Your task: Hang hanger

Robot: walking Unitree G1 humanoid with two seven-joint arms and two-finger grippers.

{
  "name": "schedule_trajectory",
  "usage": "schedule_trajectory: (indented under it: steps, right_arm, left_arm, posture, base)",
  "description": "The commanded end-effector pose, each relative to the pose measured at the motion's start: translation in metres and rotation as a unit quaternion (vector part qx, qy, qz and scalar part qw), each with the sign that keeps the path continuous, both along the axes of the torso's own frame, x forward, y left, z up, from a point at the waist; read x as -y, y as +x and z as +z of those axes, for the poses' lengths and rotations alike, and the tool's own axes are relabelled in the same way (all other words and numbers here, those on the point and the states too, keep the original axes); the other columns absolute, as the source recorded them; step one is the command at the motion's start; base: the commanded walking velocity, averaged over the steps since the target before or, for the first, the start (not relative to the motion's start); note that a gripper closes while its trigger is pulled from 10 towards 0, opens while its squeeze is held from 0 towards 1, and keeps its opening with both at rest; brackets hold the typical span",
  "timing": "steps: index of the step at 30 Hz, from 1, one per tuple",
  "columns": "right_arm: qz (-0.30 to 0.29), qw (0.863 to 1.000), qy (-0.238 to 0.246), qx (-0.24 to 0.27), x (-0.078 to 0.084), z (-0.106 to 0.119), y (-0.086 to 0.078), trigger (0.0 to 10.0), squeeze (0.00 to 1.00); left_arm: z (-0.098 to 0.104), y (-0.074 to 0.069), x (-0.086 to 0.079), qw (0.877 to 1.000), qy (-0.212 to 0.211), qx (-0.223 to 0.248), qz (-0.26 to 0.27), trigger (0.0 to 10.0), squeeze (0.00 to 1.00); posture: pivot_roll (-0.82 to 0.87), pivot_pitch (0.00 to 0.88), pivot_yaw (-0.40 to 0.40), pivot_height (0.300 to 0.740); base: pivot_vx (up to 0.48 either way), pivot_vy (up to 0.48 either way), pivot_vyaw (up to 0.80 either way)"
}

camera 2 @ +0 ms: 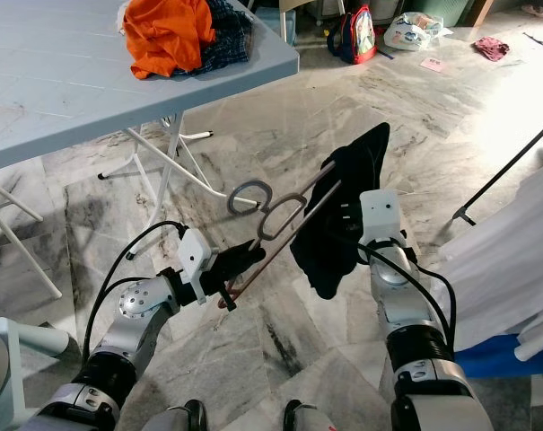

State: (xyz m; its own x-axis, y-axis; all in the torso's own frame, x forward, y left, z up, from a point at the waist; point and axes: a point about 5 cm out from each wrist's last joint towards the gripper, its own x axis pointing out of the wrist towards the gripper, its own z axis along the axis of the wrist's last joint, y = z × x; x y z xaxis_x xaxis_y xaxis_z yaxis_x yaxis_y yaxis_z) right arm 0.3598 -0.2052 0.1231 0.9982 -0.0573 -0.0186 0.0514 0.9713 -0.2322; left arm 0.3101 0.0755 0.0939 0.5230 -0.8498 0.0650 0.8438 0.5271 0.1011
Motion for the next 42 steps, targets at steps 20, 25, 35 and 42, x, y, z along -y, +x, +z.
schedule_trajectory:
  steps: [20,25,35,42]
  right_arm:
    - [-0.018,0.997,0.045,0.051,0.012,0.018,-0.001,0.0,0.0]
    - [-0.005,0.995,0.051,0.09,0.008,0.038,-0.002,0.0,0.0]
    - [-0.003,0.992,0.055,0.11,0.002,0.066,0.007,0.0,0.0]
    - [-0.018,0.995,0.039,0.09,0.004,0.065,0.014,0.0,0.0]
  left_arm:
    - [-0.008,0.0,-0.005,0.999,0.053,0.004,0.011,0.0,0.0]
    - [-0.025,-0.006,-0.014,0.996,0.089,-0.023,0.017,0.0,0.0]
    - [-0.047,-0.021,-0.016,0.986,0.155,-0.043,-0.039,0.0,0.0]
    - [-0.047,-0.027,-0.02,0.982,0.173,-0.034,-0.073,0.0,0.0]
  posture:
    - [-0.07,0.173,-0.003,0.74]
    - [-0.07,0.18,-0.001,0.74]
    - [-0.08,0.181,-0.002,0.74]
    - [-0.07,0.179,-0.004,0.74]
  base:
    - [0.0,0.0,0.0]
    - [0.0,0.0,0.0]
    - [0.0,0.0,0.0]
    - [0.0,0.0,0.0]
